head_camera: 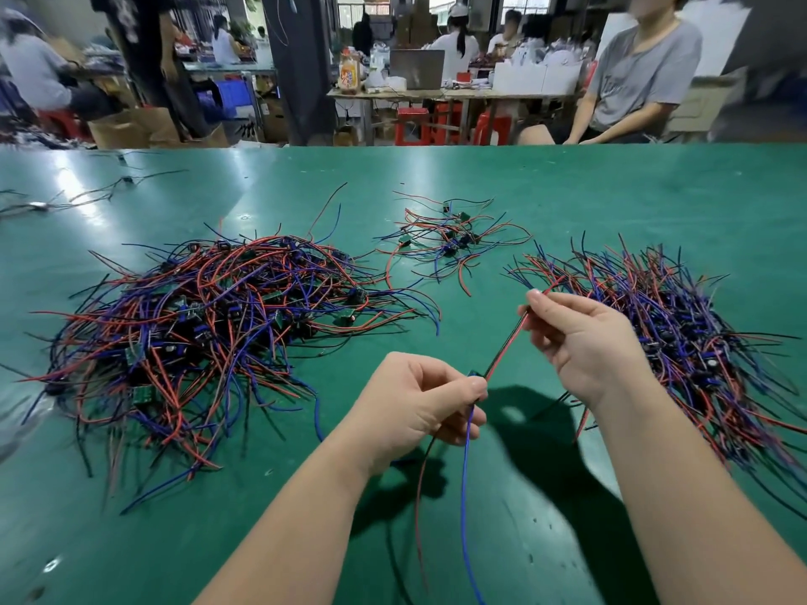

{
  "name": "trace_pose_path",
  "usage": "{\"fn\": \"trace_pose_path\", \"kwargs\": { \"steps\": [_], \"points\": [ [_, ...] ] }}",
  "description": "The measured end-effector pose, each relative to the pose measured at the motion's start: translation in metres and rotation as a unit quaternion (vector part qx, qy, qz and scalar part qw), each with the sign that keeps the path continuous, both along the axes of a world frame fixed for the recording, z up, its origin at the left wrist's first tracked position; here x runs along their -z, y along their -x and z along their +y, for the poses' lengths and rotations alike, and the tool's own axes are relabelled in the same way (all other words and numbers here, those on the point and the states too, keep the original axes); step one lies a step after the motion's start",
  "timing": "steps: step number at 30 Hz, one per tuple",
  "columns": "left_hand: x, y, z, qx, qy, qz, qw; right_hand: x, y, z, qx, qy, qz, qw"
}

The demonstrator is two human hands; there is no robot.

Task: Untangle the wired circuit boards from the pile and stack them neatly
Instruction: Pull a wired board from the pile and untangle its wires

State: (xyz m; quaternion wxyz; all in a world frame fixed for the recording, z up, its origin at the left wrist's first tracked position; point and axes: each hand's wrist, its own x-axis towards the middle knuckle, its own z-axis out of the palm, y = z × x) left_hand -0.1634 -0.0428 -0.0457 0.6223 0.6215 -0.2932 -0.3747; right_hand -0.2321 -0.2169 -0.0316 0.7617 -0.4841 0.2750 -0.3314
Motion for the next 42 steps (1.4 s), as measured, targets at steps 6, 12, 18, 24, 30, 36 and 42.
{"fn": "trace_pose_path", "kwargs": {
  "steps": [6, 12, 18, 24, 30, 36, 42],
  "points": [
    [0.000, -0.001, 0.003, 0.042, -0.022, -0.017, 0.999, 0.001, 0.004, -0.010, 0.002, -0.072, -0.029, 0.997],
    [0.001, -0.002, 0.005, 0.068, -0.037, -0.006, 0.997, 0.003, 0.005, -0.014, 0.046, -0.068, -0.034, 0.996],
    [-0.002, -0.008, 0.002, -0.032, 0.090, 0.071, 0.993, 0.007, 0.003, -0.002, -0.064, -0.013, 0.054, 0.996],
    [-0.006, -0.011, -0.002, -0.110, 0.179, 0.258, 0.943, 0.013, 0.004, 0.027, -0.264, 0.207, 0.133, 0.933],
    [-0.007, -0.007, -0.002, -0.113, 0.201, 0.296, 0.927, 0.010, 0.000, 0.047, -0.282, 0.177, -0.044, 0.942],
    [-0.001, -0.002, -0.004, -0.142, 0.168, 0.143, 0.965, 0.012, -0.005, 0.052, -0.233, 0.063, -0.083, 0.967],
    [0.008, -0.002, -0.006, -0.139, 0.109, -0.129, 0.976, 0.001, -0.002, 0.042, -0.195, -0.060, -0.076, 0.976]
  ]
}}
